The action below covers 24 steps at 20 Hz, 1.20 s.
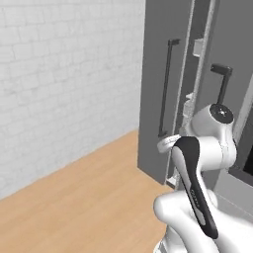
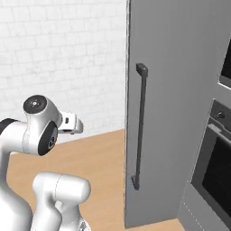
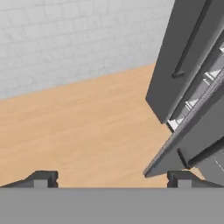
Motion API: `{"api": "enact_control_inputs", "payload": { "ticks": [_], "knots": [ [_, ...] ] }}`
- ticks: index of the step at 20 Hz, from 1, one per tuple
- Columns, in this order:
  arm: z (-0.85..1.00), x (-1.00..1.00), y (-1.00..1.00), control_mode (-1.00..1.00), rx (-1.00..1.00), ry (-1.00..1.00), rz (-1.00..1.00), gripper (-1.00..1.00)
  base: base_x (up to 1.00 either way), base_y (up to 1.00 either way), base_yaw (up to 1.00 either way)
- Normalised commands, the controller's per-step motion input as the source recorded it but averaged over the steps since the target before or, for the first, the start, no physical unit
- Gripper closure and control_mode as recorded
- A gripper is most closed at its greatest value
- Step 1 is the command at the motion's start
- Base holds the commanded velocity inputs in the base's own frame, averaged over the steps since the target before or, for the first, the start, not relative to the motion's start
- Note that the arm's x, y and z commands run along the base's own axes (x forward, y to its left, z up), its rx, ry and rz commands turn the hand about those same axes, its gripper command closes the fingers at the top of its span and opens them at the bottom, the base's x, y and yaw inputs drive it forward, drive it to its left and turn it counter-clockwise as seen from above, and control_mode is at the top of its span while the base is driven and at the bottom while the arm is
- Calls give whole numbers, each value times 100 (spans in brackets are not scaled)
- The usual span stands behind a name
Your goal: Place one lemon and one steak in each tupperware on the nearby counter, to pack two identical lunches.
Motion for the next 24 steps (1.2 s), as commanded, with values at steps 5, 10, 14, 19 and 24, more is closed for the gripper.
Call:
{"api": "enact_control_inputs", "payload": {
  "ticks": [5, 10, 14, 19, 24],
  "knots": [
    [0, 0, 0, 100, 0, 0, 0, -100, 100, 100, -21],
    [0, 0, 0, 100, 0, 0, 0, -100, 100, 97, -65],
    [0, 0, 0, 100, 0, 0, 0, -100, 100, 94, -68],
    [0, 0, 0, 100, 0, 0, 0, -100, 78, 77, -78],
    [0, 0, 0, 100, 0, 0, 0, -100, 37, 44, -93]
  ]
}}
